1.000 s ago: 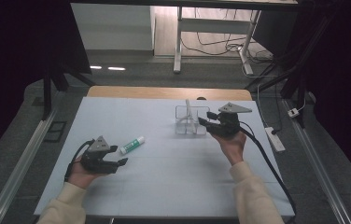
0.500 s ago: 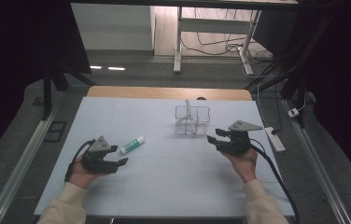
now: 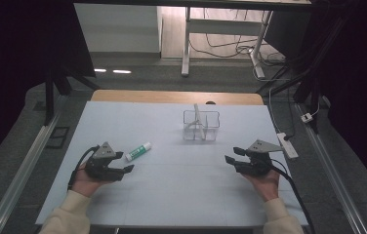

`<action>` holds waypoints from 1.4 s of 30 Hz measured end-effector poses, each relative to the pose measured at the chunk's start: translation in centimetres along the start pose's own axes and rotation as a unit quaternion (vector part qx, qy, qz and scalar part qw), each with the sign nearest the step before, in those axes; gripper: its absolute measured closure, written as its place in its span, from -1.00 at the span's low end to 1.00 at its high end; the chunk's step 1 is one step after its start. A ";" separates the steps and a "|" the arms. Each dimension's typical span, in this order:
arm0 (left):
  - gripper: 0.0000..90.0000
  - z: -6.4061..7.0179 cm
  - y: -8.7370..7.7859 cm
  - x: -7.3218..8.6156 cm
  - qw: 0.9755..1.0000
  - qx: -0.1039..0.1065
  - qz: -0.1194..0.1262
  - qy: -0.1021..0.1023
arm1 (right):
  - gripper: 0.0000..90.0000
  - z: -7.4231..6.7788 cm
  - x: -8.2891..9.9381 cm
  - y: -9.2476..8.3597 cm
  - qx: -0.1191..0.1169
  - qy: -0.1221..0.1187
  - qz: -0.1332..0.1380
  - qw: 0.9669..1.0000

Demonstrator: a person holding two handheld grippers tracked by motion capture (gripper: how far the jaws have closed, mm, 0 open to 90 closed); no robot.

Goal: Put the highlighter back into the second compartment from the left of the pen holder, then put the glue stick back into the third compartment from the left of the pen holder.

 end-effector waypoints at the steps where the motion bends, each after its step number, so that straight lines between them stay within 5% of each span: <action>1: -0.29 0.0 0.0 0.0 1.000 0.000 0.000 0.000 | 0.02 0.0 0.1 -0.2 -0.001 0.001 -0.001 1.000; 28: -0.28 -0.3 -0.1 -0.6 1.000 -0.012 -0.005 0.007 | -0.01 0.1 0.9 -1.2 -0.004 -0.005 -0.004 1.000; 42: -0.28 -1.1 0.8 -2.5 0.999 -0.009 -0.049 0.014 | -0.01 0.0 1.2 -1.1 -0.008 -0.008 -0.007 1.000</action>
Point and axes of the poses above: each handheld gripper's, and its own axes: y roughly forward along the jaws, x roughly out of its underside, z roughly to its right, the point moved 4 cm from there along y, roughly forward along the jaws, and after that the axes turned 10 degrees about z, right-handed, at the moved point
